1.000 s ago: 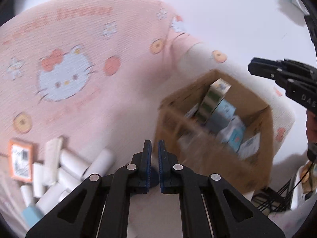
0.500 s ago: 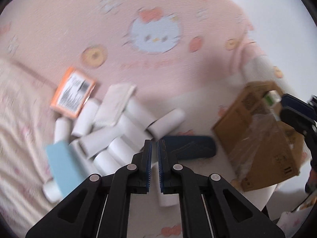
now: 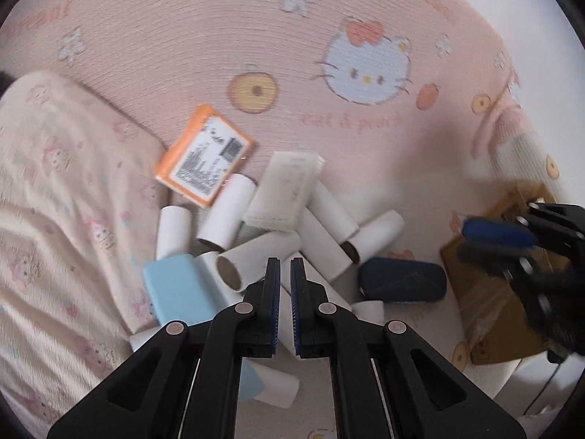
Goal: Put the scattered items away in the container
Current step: 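Move both grippers back from the cardboard box to the pile, then grasp the orange-and-white tissue pack with both grippers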
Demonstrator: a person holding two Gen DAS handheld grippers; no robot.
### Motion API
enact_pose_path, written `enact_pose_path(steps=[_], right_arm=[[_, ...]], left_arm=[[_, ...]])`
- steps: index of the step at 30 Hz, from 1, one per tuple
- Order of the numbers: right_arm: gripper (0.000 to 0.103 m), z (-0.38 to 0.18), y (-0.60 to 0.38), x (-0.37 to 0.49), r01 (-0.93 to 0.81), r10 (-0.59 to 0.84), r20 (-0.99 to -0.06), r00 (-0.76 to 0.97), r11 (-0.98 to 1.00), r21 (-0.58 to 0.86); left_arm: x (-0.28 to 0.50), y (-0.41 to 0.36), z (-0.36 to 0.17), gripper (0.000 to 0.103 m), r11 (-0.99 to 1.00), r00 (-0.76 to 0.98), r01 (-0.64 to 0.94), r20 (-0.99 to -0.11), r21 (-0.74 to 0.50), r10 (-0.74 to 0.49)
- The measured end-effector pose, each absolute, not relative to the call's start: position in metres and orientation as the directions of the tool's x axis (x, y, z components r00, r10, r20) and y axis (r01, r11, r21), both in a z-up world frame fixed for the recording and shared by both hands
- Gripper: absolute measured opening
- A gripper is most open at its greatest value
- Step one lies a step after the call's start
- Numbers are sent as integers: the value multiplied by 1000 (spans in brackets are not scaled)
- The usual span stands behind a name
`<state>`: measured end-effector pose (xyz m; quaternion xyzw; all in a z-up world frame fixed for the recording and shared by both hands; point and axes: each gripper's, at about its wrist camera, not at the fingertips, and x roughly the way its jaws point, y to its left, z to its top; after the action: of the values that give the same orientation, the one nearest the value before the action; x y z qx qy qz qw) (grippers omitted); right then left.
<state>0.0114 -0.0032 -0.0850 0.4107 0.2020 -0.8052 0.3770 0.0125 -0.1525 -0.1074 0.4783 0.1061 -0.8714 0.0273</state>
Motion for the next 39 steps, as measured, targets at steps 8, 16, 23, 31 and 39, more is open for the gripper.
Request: enact_pose_path(steps=[8, 16, 23, 31, 39], right_arm=[[12, -105, -15, -62, 693, -433, -859, -273, -708, 137], [12, -129, -60, -121, 676, -470, -879, -80, -674, 299], [19, -165, -93, -166, 613, -446, -891, 86, -681, 400], [54, -185, -102, -198, 516, -511, -856, 74, -716, 471], [55, -192, -117, -210, 486, -538, -843, -20, -742, 462]], left_arm=[[0, -206, -130, 7, -907, -526, 346, -850, -238, 22], [-15, -273, -160, 46, -707, -564, 564, -825, -426, 47], [-25, -307, -163, 51, -715, -558, 567, -829, -409, 33], [-39, -343, -182, 61, -543, -638, 586, -756, -601, 148], [-65, -338, -197, 62, -484, -654, 619, -747, -619, 120]])
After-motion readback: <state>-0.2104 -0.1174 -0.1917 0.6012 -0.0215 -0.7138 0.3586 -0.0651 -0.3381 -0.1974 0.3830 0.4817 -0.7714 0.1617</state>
